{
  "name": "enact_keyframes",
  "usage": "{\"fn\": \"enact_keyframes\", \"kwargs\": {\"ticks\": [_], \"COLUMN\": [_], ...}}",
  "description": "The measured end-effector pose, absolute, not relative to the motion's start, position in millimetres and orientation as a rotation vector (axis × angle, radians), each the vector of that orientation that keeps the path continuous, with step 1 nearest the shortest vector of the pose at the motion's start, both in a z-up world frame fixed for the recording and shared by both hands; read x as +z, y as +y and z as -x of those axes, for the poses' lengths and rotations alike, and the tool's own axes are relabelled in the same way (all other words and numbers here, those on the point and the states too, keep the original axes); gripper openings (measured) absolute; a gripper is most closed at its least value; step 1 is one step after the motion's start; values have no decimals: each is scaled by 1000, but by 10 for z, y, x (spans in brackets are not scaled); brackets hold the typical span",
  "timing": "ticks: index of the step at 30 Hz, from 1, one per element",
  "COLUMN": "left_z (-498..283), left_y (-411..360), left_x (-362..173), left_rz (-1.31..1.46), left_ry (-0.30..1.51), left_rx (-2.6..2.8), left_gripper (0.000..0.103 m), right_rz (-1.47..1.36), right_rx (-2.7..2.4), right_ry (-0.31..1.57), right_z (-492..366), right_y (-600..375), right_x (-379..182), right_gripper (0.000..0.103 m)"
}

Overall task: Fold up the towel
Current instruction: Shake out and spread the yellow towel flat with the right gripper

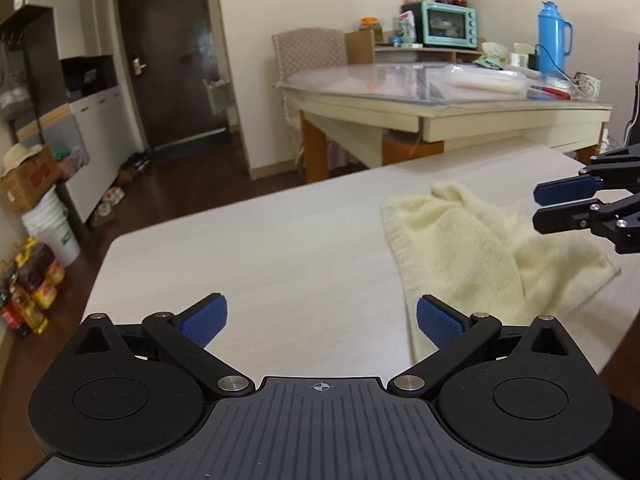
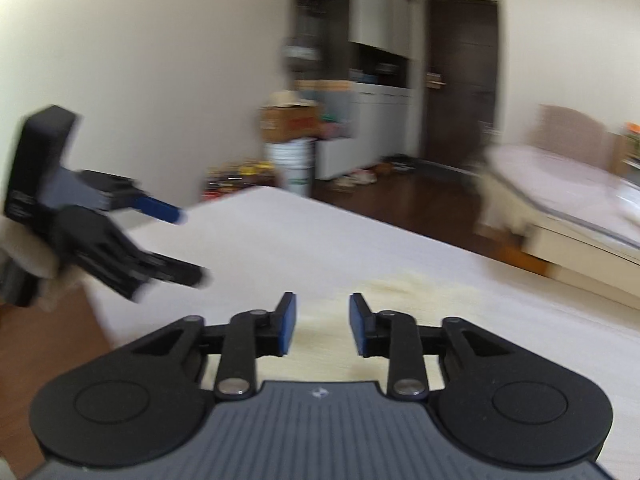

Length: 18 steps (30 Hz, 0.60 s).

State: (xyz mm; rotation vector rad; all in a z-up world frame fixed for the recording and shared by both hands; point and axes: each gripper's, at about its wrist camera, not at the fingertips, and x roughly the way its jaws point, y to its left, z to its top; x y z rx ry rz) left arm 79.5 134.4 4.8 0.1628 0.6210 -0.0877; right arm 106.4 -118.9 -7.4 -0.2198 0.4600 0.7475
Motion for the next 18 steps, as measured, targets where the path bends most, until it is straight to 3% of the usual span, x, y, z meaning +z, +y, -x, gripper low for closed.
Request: {"fn": "enact_keyframes", "kwargs": {"ticks": [10, 18], "left_z": [-1943, -2273], "left_y": [808, 666], "left_x": [-128, -402], "left_rz": [-238, -291], "left_ry": [660, 750], "left_rx": [-228, -311], "left_gripper": [103, 103], "right_rz": [248, 325], "right_rx": [614, 690], "right_ry": [547, 636], "right_z": [-1797, -2165], "right_y": [-1408, -1093], "right_x": [-272, -492], "right_gripper": [39, 40]}}
